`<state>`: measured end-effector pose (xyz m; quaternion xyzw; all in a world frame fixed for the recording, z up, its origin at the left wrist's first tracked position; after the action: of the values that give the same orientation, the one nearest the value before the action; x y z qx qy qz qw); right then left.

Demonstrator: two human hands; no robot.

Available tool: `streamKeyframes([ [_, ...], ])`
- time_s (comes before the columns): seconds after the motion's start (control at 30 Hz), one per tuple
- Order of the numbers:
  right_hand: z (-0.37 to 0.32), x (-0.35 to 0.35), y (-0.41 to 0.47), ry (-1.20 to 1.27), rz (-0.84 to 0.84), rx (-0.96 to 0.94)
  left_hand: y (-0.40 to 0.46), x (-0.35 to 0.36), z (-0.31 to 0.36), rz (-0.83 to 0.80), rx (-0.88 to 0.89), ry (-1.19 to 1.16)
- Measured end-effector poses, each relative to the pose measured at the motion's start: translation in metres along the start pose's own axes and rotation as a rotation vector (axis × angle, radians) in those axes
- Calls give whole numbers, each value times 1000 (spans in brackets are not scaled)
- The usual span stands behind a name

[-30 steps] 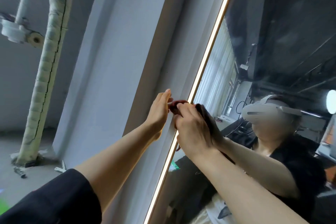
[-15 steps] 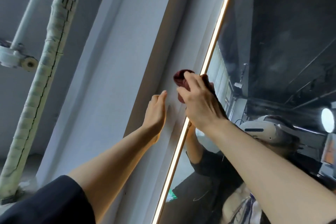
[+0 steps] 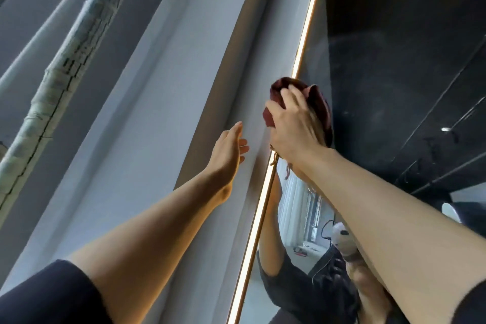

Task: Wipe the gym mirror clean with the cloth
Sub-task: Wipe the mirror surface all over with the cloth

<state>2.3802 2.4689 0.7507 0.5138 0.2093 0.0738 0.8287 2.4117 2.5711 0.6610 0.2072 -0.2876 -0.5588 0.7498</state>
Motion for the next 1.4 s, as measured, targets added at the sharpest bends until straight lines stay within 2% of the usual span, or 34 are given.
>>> streamKeyframes([
  [0.17, -16, 27, -14, 153, -190, -82, 16, 6, 21, -23, 29, -22],
  [0.23, -10, 22, 3, 188, -145, -53, 22, 8, 25, -20, 39, -22],
  [0.37, 13, -10, 63, 91, 69, -13, 37, 16, 37, -59, 22, -56],
  [0.53, 44, -21, 127, -169, 33, 0, 55, 28, 58, -151, 42, -103],
  [0.6, 55, -18, 137, -159, -3, 52, 59, 29, 59, -159, 39, -120],
  [0.7, 57, -15, 136, -95, 33, 50, 58, 26, 45, -136, 21, -132],
  [0.97, 29, 1, 69, -9, 8, -77, 13, 13, -4, -50, -40, -239],
  [1.13, -16, 25, -41, 103, -39, -149, -46, -7, -50, 35, -140, -254],
  [1.2, -51, 38, -104, 186, -176, -205, -75, -21, -86, 75, -214, -232],
  [1.27, -70, 42, -142, 391, -349, -153, -101, -35, -123, 110, -290, -201],
  [1.3, -68, 39, -141, 453, -319, -107, -111, -41, -140, 122, -330, -186],
  [1.4, -39, 28, -110, 428, -53, -12, -130, -45, -172, 127, -440, -148],
])
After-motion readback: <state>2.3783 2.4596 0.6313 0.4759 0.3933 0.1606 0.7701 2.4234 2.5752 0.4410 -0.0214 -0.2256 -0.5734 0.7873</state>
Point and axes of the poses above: each hand's wrist, its own y-axis towards the middle knuckle, its own x-axis out of the palm, z = x × y, the point moved 7 cm from there along y, towards the middle knuckle, and after that the axes turned 14 degrees about y, right-handed, at the moved point
